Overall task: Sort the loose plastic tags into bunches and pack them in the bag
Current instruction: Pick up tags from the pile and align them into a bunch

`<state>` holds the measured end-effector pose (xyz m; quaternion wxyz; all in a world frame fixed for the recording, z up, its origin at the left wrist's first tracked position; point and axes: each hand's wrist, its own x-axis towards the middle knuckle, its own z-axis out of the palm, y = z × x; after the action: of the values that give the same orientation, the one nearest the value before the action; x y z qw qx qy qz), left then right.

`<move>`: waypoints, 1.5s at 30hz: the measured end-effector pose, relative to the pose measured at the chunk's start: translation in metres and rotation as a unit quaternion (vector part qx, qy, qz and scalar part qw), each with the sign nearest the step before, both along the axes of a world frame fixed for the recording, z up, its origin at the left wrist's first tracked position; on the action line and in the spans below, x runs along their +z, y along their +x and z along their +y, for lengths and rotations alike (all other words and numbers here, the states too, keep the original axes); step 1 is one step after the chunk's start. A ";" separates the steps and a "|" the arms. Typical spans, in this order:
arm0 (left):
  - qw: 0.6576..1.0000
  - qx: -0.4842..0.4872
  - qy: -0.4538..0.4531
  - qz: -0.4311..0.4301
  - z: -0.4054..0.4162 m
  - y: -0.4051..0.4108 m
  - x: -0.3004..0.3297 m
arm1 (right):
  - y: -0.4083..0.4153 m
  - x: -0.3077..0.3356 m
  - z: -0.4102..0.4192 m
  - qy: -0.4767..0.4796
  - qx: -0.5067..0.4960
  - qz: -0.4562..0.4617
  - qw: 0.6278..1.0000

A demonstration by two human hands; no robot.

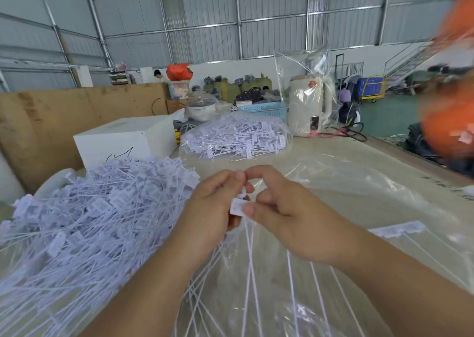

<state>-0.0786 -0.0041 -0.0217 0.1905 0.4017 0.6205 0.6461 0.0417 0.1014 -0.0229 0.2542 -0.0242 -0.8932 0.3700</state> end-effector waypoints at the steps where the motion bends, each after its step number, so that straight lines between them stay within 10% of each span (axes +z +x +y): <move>1: 1.000 -0.018 -0.006 -0.007 -0.001 0.002 0.001 | 0.000 0.001 0.000 0.009 -0.004 -0.004 1.000; 22: 0.997 -0.071 0.001 0.039 -0.007 -0.001 0.003 | 0.007 0.008 0.011 0.051 -0.062 -0.040 0.996; 32: 0.951 -0.035 0.131 -0.280 0.001 0.002 0.008 | -0.007 0.008 -0.008 0.081 -0.224 0.214 0.947; 38: 0.980 -0.100 0.054 -0.165 0.000 0.002 0.003 | 0.003 0.005 0.003 0.012 -0.013 0.043 0.999; 45: 0.997 -0.073 -0.020 0.013 -0.001 0.002 -0.003 | 0.003 0.001 0.005 0.060 -0.017 -0.056 0.997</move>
<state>-0.0770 -0.0050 -0.0251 0.2365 0.4505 0.6048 0.6126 0.0445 0.1066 -0.0223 0.2113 -0.0447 -0.9260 0.3095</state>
